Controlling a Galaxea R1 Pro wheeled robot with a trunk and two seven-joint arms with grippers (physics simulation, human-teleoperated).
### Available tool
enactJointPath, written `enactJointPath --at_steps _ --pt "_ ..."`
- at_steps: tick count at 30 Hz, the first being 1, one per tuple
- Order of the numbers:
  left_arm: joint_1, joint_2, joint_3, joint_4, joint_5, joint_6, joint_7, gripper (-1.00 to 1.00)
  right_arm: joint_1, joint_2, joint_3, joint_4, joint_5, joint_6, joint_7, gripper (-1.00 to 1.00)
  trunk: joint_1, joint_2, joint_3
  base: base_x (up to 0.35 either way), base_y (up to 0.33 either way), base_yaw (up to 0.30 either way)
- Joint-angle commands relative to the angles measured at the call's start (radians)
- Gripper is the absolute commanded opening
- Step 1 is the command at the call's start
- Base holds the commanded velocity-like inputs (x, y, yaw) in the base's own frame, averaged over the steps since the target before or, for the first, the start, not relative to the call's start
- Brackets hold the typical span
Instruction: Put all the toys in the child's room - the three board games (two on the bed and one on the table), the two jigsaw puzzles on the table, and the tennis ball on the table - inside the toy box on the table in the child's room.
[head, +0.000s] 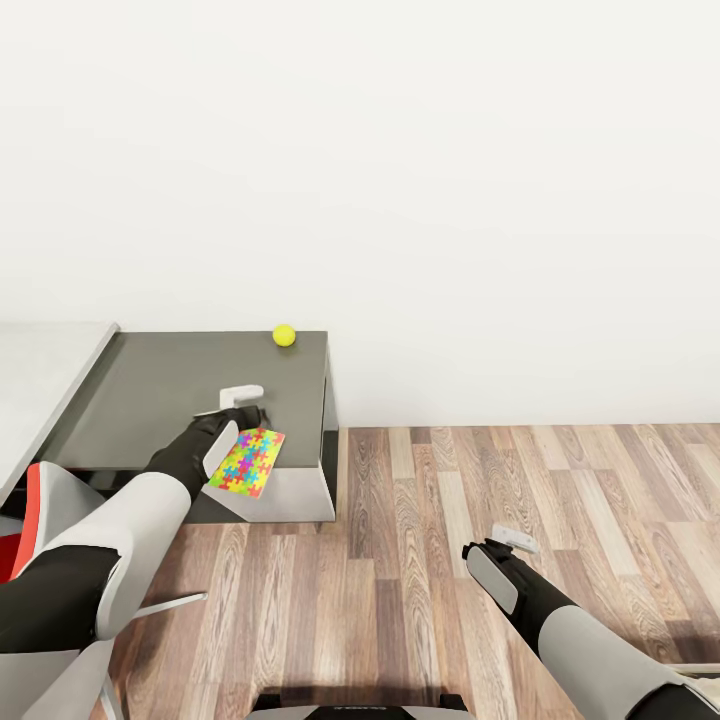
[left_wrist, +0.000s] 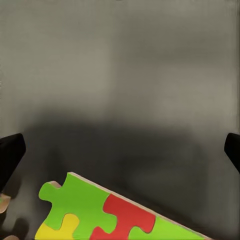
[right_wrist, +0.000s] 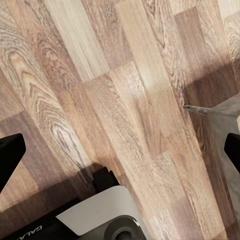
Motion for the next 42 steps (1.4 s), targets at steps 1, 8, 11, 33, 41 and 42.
enactJointPath --at_steps 1,8,11,33,41,42 --pt "0.000 0.001 -0.008 -0.003 0.011 0.004 0.008 1.00 -0.001 -0.001 0.008 -0.002 -0.004 0.007 -0.007 1.00 0.001 -0.002 -0.001 0.000 0.000 0.000" --pt "0.000 0.003 0.063 -0.011 0.012 0.003 0.004 1.00 -0.001 -0.001 0.008 -0.002 -0.004 0.007 -0.007 1.00 0.001 -0.002 -0.001 0.000 0.000 0.000" --pt "0.000 0.004 0.118 -0.030 0.013 0.008 -0.001 1.00 -0.001 -0.001 0.008 -0.002 -0.004 0.007 -0.007 1.00 0.001 -0.002 -0.001 0.000 0.000 0.000" --pt "0.095 0.049 0.210 -0.363 0.040 0.356 -0.176 1.00 -0.001 -0.001 0.008 -0.002 -0.004 0.007 -0.007 1.00 0.001 -0.002 -0.001 0.000 0.000 0.000" --pt "0.123 0.054 0.312 -0.513 0.041 0.531 -0.197 1.00 -0.001 -0.001 0.008 -0.002 -0.004 0.007 -0.007 1.00 0.001 -0.002 -0.001 0.000 0.000 0.000" --pt "0.133 0.053 0.326 -0.542 0.042 0.548 -0.204 1.00 -0.001 -0.001 0.008 -0.002 -0.004 0.007 -0.007 1.00 0.001 -0.002 -0.001 0.000 0.000 0.000"
